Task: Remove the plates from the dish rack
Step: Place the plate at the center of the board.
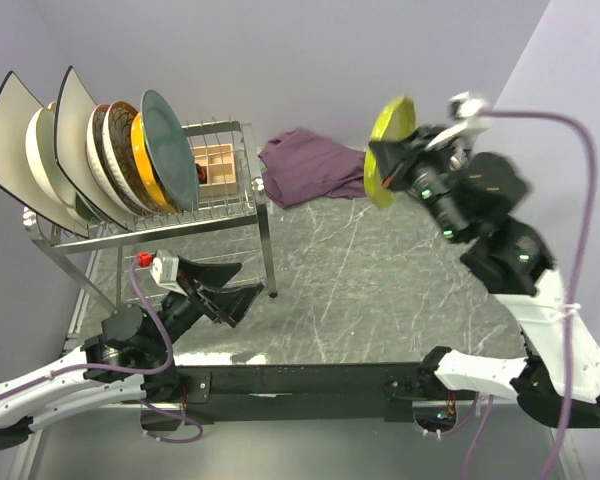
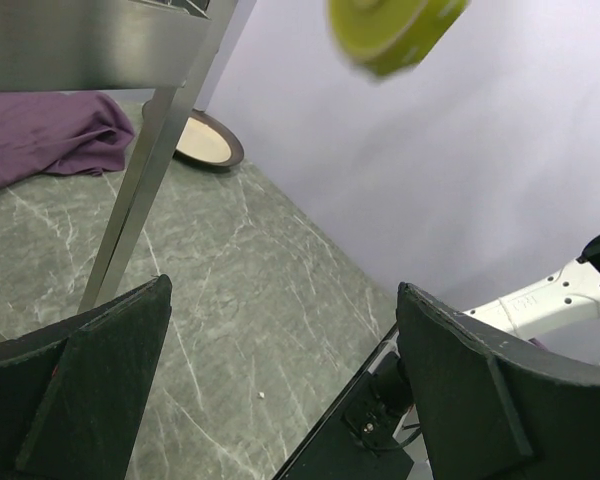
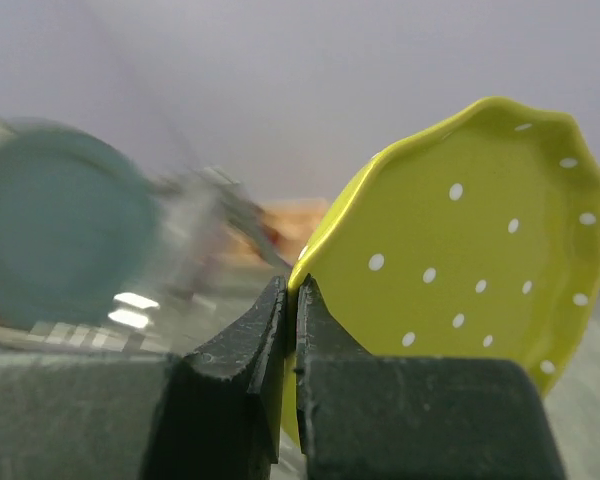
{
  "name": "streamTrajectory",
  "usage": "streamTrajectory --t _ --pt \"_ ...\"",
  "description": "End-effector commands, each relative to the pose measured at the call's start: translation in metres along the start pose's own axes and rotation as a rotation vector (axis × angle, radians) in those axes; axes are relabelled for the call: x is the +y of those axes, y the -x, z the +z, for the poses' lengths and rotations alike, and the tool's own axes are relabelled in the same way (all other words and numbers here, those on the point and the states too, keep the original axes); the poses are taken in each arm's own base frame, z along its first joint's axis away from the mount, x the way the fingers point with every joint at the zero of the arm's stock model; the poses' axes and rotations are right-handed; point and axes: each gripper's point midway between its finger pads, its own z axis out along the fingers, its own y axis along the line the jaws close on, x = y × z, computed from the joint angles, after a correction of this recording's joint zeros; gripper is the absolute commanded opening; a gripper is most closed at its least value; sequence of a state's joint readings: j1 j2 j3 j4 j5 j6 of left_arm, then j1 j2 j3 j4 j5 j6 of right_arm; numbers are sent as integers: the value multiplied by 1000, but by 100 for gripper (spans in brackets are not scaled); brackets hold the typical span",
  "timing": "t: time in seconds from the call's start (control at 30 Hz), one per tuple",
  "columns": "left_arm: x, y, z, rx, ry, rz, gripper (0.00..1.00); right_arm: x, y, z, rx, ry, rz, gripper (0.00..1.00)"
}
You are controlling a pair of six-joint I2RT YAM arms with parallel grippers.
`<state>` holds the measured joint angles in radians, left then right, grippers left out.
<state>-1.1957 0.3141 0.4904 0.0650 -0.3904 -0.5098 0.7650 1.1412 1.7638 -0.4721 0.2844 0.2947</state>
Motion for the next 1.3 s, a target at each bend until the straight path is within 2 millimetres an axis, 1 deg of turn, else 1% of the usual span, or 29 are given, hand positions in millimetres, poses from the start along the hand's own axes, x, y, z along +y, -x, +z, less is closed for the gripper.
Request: streamTrajectory --t 0.0,0.03,0.07,0.1,0.17,0.2,0.23,0.27,0.3,0.33,0.37,0.4,0.43,0.47,0.5,0.53,0.57,0.6,0.63,0.67,0.7,0.73,0.77,0.87,0.9,1.0,1.03,1.17,1.27 --pt "-5 9 -2 -37 -23 -18 99 -60 -77 25 104 -268 -112 0" --pt "-4 9 -2 -38 -20 -18 99 -71 -104 28 157 -303 -133 0" --pt "-5 10 -2 -39 -22 -20 99 -76 -122 33 193 -322 -143 0" --pt "-5 10 -2 -37 -21 -21 99 -77 -137 37 222 -319 -141 0" --pt "-5 11 -3 -41 -22 -26 99 -83 -183 45 311 -318 -146 0" --pt "-6 12 -4 -44 -25 -29 99 -82 -196 52 323 -302 -138 0" --pt "-6 13 -4 -45 -28 -29 100 -87 -215 54 358 -315 -152 0" --pt "-6 13 -5 -46 -30 -31 100 -94 -238 62 404 -334 -177 0" --pt "-6 15 -6 -52 -33 -32 99 -97 -250 67 427 -344 -193 0" --pt "-6 14 -6 -52 -33 -34 99 -101 -256 74 444 -352 -199 0" --pt "-5 15 -7 -57 -30 -38 99 -108 -280 82 497 -370 -220 0" --pt "-5 16 -8 -62 -30 -38 99 -112 -288 88 516 -375 -230 0" --pt "-4 16 -8 -60 -27 -37 99 -109 -291 97 524 -361 -222 0" --pt "-5 16 -8 -63 -28 -41 99 -116 -310 105 562 -371 -232 0" --pt "-4 17 -9 -65 -26 -39 99 -116 -317 110 577 -372 -235 0" --pt "-5 18 -9 -66 -28 -40 99 -113 -315 120 568 -370 -227 0" --pt "-5 18 -9 -66 -30 -42 99 -117 -332 127 605 -377 -234 0" --pt "-6 18 -9 -65 -33 -43 100 -115 -339 131 616 -373 -227 0" --pt "-5 18 -9 -66 -30 -42 99 -111 -337 141 605 -366 -217 0" --pt "-5 18 -9 -66 -31 -40 99 -115 -355 146 636 -374 -226 0" --pt "-5 18 -9 -66 -28 -41 99 -116 -360 149 646 -384 -223 0" --pt "-4 18 -9 -69 -25 -40 99 -115 -357 158 636 -388 -214 0" --pt "-3 18 -9 -67 -22 -39 99 -120 -372 161 663 -403 -217 0" --pt "-4 18 -9 -68 -24 -41 99 -123 -385 170 674 -406 -176 0" --pt "-4 17 -9 -67 -27 -40 99 -120 -386 174 664 -393 -154 0" --pt "-5 16 -7 -60 -27 -39 100 -123 -395 180 672 -388 -88 0" --pt "-4 16 -7 -60 -25 -37 100 -129 -396 181 671 -395 -66 0" --pt "-4 16 -7 -61 -22 -37 99 -131 -408 185 670 -346 33 7" --pt "-4 15 -7 -58 -24 -38 99 -133 -417 188 671 -339 73 9"
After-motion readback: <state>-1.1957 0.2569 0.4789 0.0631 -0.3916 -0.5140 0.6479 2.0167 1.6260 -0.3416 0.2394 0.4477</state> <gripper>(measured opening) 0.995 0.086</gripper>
